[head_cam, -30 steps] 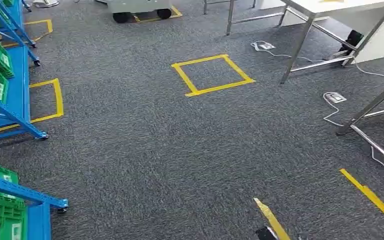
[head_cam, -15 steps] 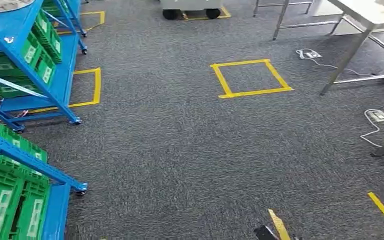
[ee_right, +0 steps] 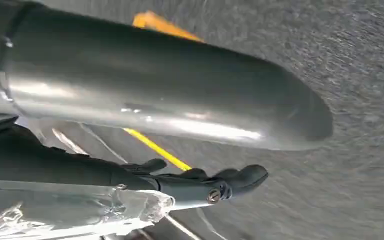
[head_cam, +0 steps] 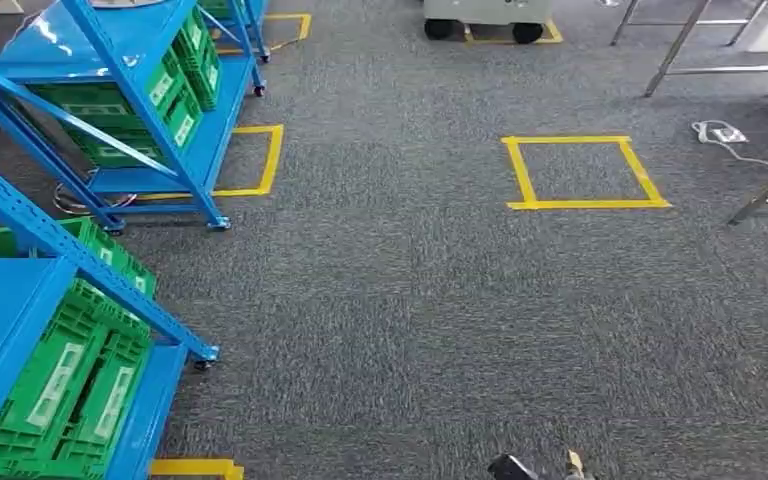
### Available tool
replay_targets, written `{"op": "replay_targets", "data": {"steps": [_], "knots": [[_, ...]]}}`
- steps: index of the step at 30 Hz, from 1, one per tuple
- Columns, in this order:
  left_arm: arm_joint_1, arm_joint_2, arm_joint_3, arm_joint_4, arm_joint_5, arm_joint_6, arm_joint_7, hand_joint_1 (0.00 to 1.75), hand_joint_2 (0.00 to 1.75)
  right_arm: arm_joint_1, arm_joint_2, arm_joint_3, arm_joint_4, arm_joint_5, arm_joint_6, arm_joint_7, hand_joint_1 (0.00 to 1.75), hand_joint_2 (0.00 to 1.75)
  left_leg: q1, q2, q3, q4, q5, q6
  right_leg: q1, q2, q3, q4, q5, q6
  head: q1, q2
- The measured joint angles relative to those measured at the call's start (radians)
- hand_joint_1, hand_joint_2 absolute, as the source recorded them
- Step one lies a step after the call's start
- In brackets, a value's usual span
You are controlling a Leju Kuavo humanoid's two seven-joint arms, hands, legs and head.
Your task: Take the parts from the cabinet and place them on the table.
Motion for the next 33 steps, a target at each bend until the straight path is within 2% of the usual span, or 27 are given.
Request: {"op": "replay_targets", "data": {"steps": [1,2,3,4,5,6,7,8,9,11,12,13,14,17,18,19,20,22,23,24,25,26,27,28,29,32,33], "knots": [[-0.012,0.000,0.000,0.018,0.038,0.042,0.011,0.00,0.00,0.005,-0.001,0.053,0.002,0.000,0.000,0.016,0.00,0.00,0.003,-0.011,-0.005,-0.001,0.003,-0.006,0.004,-0.009,-0.001,0.003,0.000,-0.008,-0.001,0.000],[-0.023,0.000,0.001,0.034,0.038,0.041,0.016,0.00,0.00,0.009,-0.002,0.095,0.004,0.000,0.000,0.017,0.00,0.00,0.003,-0.022,-0.007,0.000,0.004,-0.009,0.001,-0.021,0.000,0.001,0.003,-0.016,0.000,0.000],[-0.035,0.000,0.006,0.054,0.034,0.022,0.019,0.00,0.00,0.013,-0.008,0.153,0.006,0.002,0.001,0.016,0.00,0.00,0.002,0.025,-0.012,0.018,-0.013,-0.014,-0.001,-0.034,0.003,-0.004,0.006,-0.024,-0.001,0.000],[-0.053,0.000,0.011,0.069,0.022,0.002,0.020,0.00,0.00,0.017,-0.013,0.193,0.009,0.002,0.003,0.007,0.00,0.00,0.001,0.066,-0.034,0.063,-0.042,-0.019,0.001,-0.045,0.004,-0.005,0.005,-0.030,-0.011,0.000],[-0.081,0.001,0.026,0.093,0.001,-0.027,0.020,0.00,0.00,0.022,-0.029,0.242,0.013,0.002,0.008,-0.005,0.00,0.00,0.002,0.085,-0.071,0.138,-0.080,-0.023,0.003,-0.061,0.004,-0.005,0.004,-0.034,-0.012,0.000],[-0.105,0.001,0.046,0.121,-0.025,-0.063,0.016,0.00,0.00,0.027,-0.044,0.286,0.018,0.002,0.012,-0.016,0.00,0.00,0.003,0.095,-0.112,0.220,-0.115,-0.026,0.005,-0.079,0.005,-0.005,0.002,-0.037,-0.012,0.000],[-0.121,0.001,0.066,0.144,-0.048,-0.089,0.014,0.00,0.00,0.032,-0.057,0.317,0.021,0.002,0.014,-0.020,0.00,0.00,0.004,0.098,-0.146,0.285,-0.134,-0.027,0.007,-0.095,0.006,-0.005,0.000,-0.040,-0.011,0.000],[-0.129,0.001,0.089,0.163,-0.070,-0.107,0.012,0.00,0.00,0.035,-0.064,0.341,0.023,0.002,0.017,-0.020,0.00,0.00,0.004,0.098,-0.157,0.304,-0.128,-0.027,0.008,-0.107,0.008,-0.005,-0.002,-0.041,-0.011,0.000],[-0.135,0.001,0.107,0.181,-0.090,-0.122,0.009,0.00,0.00,0.036,-0.077,0.365,0.025,0.002,0.018,-0.020,0.00,0.00,0.004,0.099,-0.146,0.282,-0.100,-0.024,0.010,-0.116,0.011,-0.005,-0.005,-0.041,-0.012,0.000],[-0.147,0.001,0.140,0.207,-0.114,-0.141,-0.001,0.00,0.00,0.037,-0.090,0.404,0.027,0.002,0.020,-0.016,0.00,0.00,0.003,0.111,-0.078,0.143,-0.010,-0.012,0.014,-0.132,0.021,-0.005,-0.010,-0.040,-0.012,0.000],[-0.154,0.001,0.152,0.216,-0.119,-0.144,-0.004,0.00,0.00,0.037,-0.092,0.418,0.027,0.002,0.021,-0.015,0.00,0.00,-0.003,0.141,-0.039,0.065,0.026,0.000,0.016,-0.140,0.026,-0.006,-0.014,-0.037,-0.011,0.000],[-0.161,0.001,0.164,0.225,-0.123,-0.145,-0.005,0.00,0.00,0.038,-0.093,0.433,0.030,0.002,0.021,-0.015,0.00,0.00,-0.017,0.197,-0.023,0.036,0.007,0.010,0.021,-0.148,0.020,-0.005,-0.019,-0.030,-0.010,0.000],[-0.170,0.001,0.171,0.232,-0.128,-0.148,-0.011,0.00,0.00,0.039,-0.098,0.447,0.032,0.002,0.021,-0.015,0.00,0.00,-0.020,0.195,-0.018,0.015,0.002,0.014,0.024,-0.157,0.024,-0.003,-0.023,-0.024,-0.015,0.000],[-0.177,0.004,0.198,0.260,-0.161,-0.155,-0.037,0.00,0.00,0.040,-0.099,0.481,0.034,0.002,0.025,-0.015,0.00,0.00,-0.019,0.161,-0.024,0.009,0.006,0.020,0.025,-0.194,0.039,-0.010,-0.026,-0.013,-0.010,0.000],[-0.179,0.002,0.208,0.267,-0.175,-0.165,-0.042,0.00,0.00,0.040,-0.101,0.492,0.034,0.002,0.025,-0.015,0.00,0.00,-0.009,0.151,-0.015,-0.001,0.013,0.024,0.019,-0.174,0.031,-0.006,-0.037,-0.007,-0.011,0.000],[-0.185,0.003,0.219,0.276,-0.198,-0.185,-0.049,0.00,0.00,0.041,-0.106,0.506,0.035,0.002,0.027,-0.015,0.00,0.00,-0.008,0.140,-0.015,-0.002,0.014,0.028,0.021,-0.115,0.015,0.037,-0.067,-0.004,-0.003,0.000],[-0.193,0.005,0.230,0.288,-0.223,-0.205,-0.056,0.00,0.00,0.044,-0.108,0.522,0.037,0.002,0.031,-0.013,0.00,0.00,-0.007,0.130,-0.017,-0.002,0.014,0.030,0.019,-0.089,-0.019,0.108,-0.102,-0.002,0.000,0.000],[-0.211,0.010,0.262,0.315,-0.262,-0.237,-0.066,0.00,0.00,0.051,-0.112,0.556,0.040,0.002,0.035,-0.013,0.00,0.00,-0.008,0.104,-0.018,-0.002,0.013,0.033,0.017,-0.071,-0.103,0.270,-0.166,0.001,0.002,0.000],[-0.216,0.012,0.273,0.325,-0.269,-0.244,-0.069,0.00,0.00,0.057,-0.113,0.567,0.042,0.002,0.037,-0.012,0.00,0.00,-0.008,0.090,-0.017,-0.001,0.013,0.033,0.017,-0.069,-0.127,0.307,-0.167,0.002,0.004,0.000],[-0.217,0.012,0.282,0.333,-0.273,-0.247,-0.070,0.00,0.00,0.061,-0.114,0.574,0.043,0.002,0.037,-0.012,0.00,0.00,-0.008,0.078,-0.014,-0.001,0.013,0.033,0.017,-0.068,-0.128,0.296,-0.143,0.003,0.003,0.000],[-0.219,0.013,0.292,0.341,-0.286,-0.257,-0.073,0.00,0.00,0.063,-0.116,0.583,0.043,0.002,0.037,-0.012,0.00,0.00,-0.007,0.063,-0.011,-0.001,0.011,0.031,0.015,-0.067,-0.107,0.236,-0.093,0.003,0.004,0.000],[-0.222,0.013,0.298,0.350,-0.305,-0.273,-0.077,0.00,0.00,0.062,-0.119,0.595,0.043,0.002,0.038,-0.012,0.00,0.00,-0.006,0.051,-0.007,0.000,0.010,0.029,0.013,-0.061,-0.068,0.145,-0.037,0.004,0.003,0.000],[-0.228,0.016,0.305,0.361,-0.332,-0.293,-0.083,0.00,0.00,0.063,-0.122,0.608,0.043,0.002,0.039,-0.012,0.00,0.00,-0.005,0.040,-0.004,0.001,0.008,0.025,0.009,-0.042,-0.028,0.055,0.009,0.004,0.003,0.000],[-0.240,0.022,0.318,0.378,-0.374,-0.320,-0.097,0.00,0.00,0.064,-0.126,0.630,0.044,0.002,0.041,-0.012,0.00,0.00,-0.008,0.031,-0.005,0.003,0.007,0.019,0.006,0.007,-0.011,0.020,-0.005,0.004,0.004,0.000],[-0.254,0.028,0.328,0.395,-0.414,-0.344,-0.112,0.00,0.00,0.067,-0.127,0.650,0.045,0.002,0.042,-0.015,0.00,0.00,-0.009,0.016,-0.013,0.012,0.006,0.014,0.004,0.008,-0.006,0.000,-0.004,-0.001,0.002,0.000],[-0.290,0.066,0.348,0.474,-0.536,-0.392,-0.181,0.00,0.00,0.073,-0.138,0.734,0.047,0.002,0.040,-0.031,0.00,0.00,-0.003,-0.013,-0.021,0.007,0.015,-0.003,0.010,-0.024,0.004,0.004,-0.001,-0.021,0.003,0.000],[-0.297,0.079,0.354,0.499,-0.565,-0.397,-0.196,0.00,0.00,0.073,-0.141,0.758,0.047,0.002,0.040,-0.033,0.00,0.00,-0.003,0.007,-0.021,0.013,0.007,-0.008,0.006,-0.035,0.008,-0.002,0.004,-0.031,0.003,0.000]]}}
